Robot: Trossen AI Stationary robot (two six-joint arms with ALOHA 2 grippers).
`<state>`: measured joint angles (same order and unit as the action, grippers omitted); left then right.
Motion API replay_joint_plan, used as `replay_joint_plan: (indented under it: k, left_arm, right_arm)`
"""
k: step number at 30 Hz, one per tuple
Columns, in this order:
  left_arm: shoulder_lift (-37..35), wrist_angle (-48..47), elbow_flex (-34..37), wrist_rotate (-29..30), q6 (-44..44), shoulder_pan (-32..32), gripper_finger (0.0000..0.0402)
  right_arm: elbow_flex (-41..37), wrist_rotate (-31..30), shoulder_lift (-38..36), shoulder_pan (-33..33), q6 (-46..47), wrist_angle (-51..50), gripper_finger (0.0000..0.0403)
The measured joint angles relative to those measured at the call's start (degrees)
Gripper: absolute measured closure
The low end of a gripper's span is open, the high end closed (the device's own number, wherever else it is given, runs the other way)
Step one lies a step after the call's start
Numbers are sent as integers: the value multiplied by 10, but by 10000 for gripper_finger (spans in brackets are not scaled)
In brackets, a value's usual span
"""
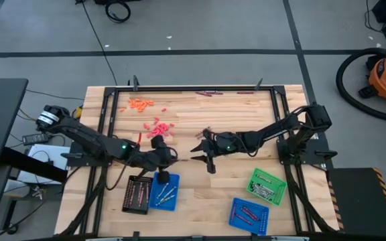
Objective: Sort crayons
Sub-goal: Put the pink crayon into the black bin
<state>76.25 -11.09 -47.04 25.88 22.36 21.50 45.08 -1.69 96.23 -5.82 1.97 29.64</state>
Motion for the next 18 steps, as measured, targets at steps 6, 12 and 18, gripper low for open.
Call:
replay_joint_plan:
  k: [6,12,18]
  left_arm:
    - [-49,-95,-1,-44,104,33,372]
    - [-86,-172,0,-110,215,63,372]
    - [-111,-221,0,-193,313,84,372]
  right_arm:
    - [0,-1,0,19,-7,2,241]
    - [0,3,0,38,-20,17,241]
    - [0,16,0,49,-42,35,241]
